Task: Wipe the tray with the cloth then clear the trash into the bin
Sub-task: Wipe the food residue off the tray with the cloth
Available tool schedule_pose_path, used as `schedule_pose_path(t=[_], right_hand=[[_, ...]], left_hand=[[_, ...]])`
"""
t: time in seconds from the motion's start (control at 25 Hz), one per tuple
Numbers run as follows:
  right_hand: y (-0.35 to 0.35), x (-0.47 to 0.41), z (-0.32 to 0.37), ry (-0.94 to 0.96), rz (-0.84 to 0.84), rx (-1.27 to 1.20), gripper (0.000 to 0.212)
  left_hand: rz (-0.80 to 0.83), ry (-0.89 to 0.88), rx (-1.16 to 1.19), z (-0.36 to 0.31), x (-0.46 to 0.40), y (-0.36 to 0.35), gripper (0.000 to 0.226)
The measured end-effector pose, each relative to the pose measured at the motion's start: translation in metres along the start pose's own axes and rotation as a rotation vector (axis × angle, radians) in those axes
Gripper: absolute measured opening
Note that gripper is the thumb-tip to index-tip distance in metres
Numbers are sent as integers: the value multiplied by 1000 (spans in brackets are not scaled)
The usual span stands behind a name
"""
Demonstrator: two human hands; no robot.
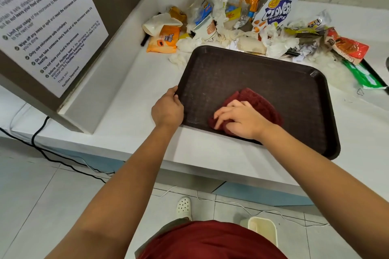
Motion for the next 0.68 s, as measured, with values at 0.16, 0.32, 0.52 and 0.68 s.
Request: schedule_pose_path(t=[0.16, 0.32, 0.52, 0.68], right_hand=[[8, 35, -43, -43, 79, -72, 46], [16, 71, -82, -196, -35, -111, 39], [15, 81, -92, -315, -205, -196, 28], [4, 56, -60, -236, -65, -114, 34]], left_hand=[[-1, -2, 4, 1, 0, 0, 38], [1, -14, 16, 3, 0, -1, 38], [-8, 10, 35, 3, -1, -2, 38], [-22, 11, 33, 3, -1, -2, 38]])
Point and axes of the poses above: each hand's wrist, its own x-axis away from the middle knuckle, its own y-axis out of the back of the hand, z = x × y, the point moved 5 cm from there along -x, towards the middle knuckle, and after that the axes turned 3 degrees about x, right-handed, at the moved point
